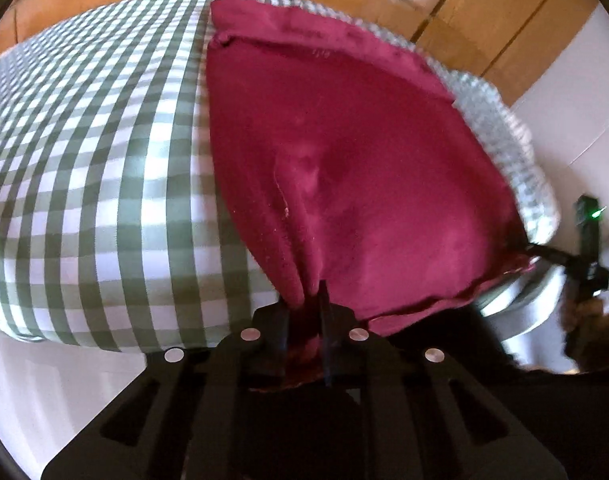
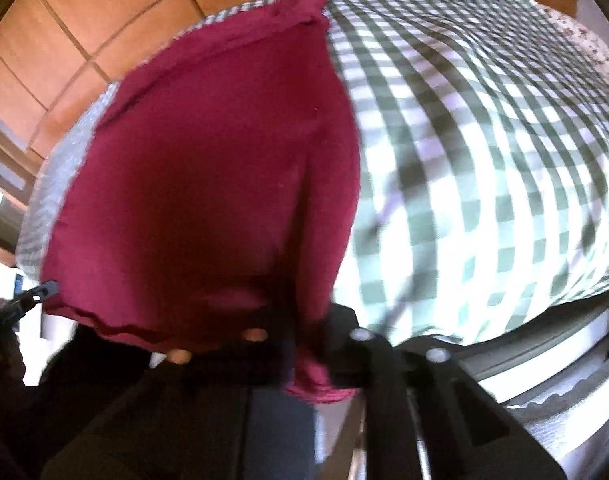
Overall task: Fold small clothes
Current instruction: 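Grasp the sweater hem with the left tool while the right tool grasps the hem too, then lift the hem with both tools and fold it up toward the collar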
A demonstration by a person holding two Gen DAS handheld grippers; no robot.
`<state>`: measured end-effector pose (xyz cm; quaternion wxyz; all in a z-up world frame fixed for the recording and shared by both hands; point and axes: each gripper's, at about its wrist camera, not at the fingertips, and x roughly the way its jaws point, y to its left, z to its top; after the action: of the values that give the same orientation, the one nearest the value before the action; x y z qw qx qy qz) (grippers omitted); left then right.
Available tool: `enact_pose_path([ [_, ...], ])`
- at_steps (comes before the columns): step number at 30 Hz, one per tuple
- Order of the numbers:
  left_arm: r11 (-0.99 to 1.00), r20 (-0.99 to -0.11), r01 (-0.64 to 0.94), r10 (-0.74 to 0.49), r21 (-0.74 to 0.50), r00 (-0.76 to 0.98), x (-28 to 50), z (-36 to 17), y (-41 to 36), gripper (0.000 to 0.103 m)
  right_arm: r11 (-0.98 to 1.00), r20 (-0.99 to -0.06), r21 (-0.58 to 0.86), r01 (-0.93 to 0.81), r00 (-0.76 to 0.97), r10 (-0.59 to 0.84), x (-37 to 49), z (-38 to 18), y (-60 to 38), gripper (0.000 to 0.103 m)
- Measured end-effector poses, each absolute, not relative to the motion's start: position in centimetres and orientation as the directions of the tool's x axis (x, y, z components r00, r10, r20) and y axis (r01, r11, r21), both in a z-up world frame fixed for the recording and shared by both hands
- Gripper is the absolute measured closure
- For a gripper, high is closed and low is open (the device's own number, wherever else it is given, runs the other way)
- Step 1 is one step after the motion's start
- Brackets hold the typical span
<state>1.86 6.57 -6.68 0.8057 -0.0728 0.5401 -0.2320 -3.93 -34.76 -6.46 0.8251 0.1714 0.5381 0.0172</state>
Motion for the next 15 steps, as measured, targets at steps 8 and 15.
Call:
enact_pose_path([
  [8, 0.738, -0.661, 0.218, -0.671, -0.638, 0.337, 6.4, -3.7, 8.1, 0.093, 0.849, -0.741, 0.512, 0.132, 0.568, 0.359, 1.1, -2.4, -36.0, 0.095],
  [15, 0.733, -0.642, 0.165, -0.664, -0.66, 0.383, 14.7, -2.7, 6.8, 0.093, 0.831, -0.734, 0.522, 0.193, 0.597, 0.323, 8.7, -3.2, -38.3, 0.095],
])
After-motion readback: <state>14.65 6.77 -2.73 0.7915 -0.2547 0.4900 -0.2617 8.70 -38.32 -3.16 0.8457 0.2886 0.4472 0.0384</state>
